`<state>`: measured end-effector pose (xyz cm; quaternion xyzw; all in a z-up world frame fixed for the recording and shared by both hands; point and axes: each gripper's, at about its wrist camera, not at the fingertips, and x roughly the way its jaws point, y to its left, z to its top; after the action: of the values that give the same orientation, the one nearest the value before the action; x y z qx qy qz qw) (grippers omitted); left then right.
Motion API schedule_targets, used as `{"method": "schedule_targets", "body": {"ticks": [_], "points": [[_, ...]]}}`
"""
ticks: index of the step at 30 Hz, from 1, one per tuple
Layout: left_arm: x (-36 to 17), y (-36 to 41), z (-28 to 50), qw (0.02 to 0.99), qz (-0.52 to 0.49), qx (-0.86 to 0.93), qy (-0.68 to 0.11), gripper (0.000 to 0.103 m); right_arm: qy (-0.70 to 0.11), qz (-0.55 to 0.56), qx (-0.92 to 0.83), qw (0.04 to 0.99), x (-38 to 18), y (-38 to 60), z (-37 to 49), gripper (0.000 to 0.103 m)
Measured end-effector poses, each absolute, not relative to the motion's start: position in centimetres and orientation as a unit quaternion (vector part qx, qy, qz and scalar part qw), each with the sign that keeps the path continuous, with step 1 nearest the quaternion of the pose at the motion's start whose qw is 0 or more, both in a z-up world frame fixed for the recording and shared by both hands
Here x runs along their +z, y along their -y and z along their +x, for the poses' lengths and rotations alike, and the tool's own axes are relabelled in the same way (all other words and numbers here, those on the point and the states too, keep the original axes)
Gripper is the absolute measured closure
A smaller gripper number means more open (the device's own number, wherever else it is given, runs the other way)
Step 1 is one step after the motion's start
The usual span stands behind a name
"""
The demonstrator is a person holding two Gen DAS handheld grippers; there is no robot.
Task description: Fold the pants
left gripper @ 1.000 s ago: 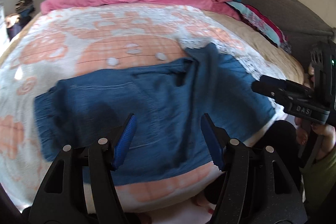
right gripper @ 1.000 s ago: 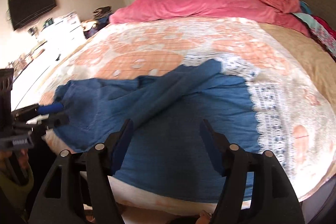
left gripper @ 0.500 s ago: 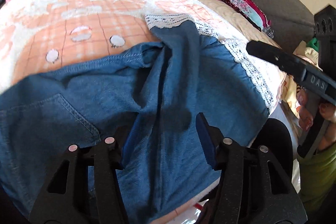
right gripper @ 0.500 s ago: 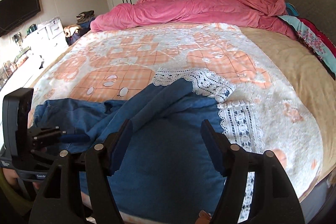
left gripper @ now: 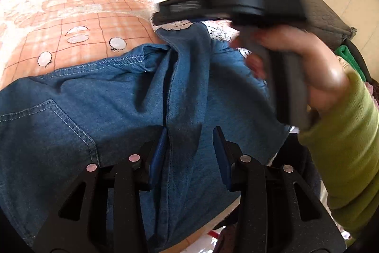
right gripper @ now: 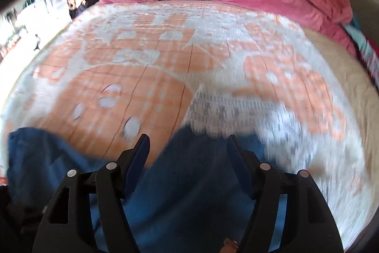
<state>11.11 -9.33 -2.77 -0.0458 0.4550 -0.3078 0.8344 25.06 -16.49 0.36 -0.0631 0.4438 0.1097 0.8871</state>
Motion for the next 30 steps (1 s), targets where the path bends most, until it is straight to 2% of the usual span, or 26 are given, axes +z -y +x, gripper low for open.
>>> {"method": "schedule_targets", "body": {"ticks": [4, 8, 10, 12, 17, 27, 28, 30], "points": [[-3.1, 9.5, 11.0, 0.833, -0.042, -0.31, -0.456, 0.065, -0.489, -0.056, 0.065, 0.868, -2.2, 16.0, 29.1, 0.037], [-2.8, 9.4, 10.9, 0.836, -0.042, -0.31, -0.451, 0.058, -0.486, -0.072, 0.053, 0.869, -3.7, 15.7, 30.6, 0.039], [-2.6, 9.0, 11.1, 0.838, -0.045, -0.306, -0.449, 0.053, -0.481, -0.075, 0.05, 0.872, -3.7, 16.1, 30.5, 0.069], [-2.4, 8.6, 11.3, 0.84, -0.05, -0.302, -0.449, 0.047, -0.47, -0.054, 0.067, 0.879, -3.1, 17.1, 30.0, 0.091], [-2.3, 8.4, 11.8, 0.838, -0.046, -0.304, -0.451, 0.045, -0.434, 0.004, 0.065, 0.898, -0.7, 20.9, 27.2, 0.093], [-2.5, 10.4, 11.3, 0.849, 0.002, -0.293, -0.44, 0.045, -0.368, 0.151, 0.044, 0.916, 2.5, 30.9, 16.0, 0.095], [-2.7, 11.0, 11.7, 0.849, 0.006, -0.293, -0.44, 0.045, -0.367, 0.157, 0.039, 0.916, 2.4, 31.5, 14.9, 0.095], [-2.7, 11.9, 11.1, 0.849, 0.026, -0.299, -0.435, 0.054, -0.368, 0.178, 0.035, 0.912, 1.8, 32.8, 12.7, 0.095]]}}
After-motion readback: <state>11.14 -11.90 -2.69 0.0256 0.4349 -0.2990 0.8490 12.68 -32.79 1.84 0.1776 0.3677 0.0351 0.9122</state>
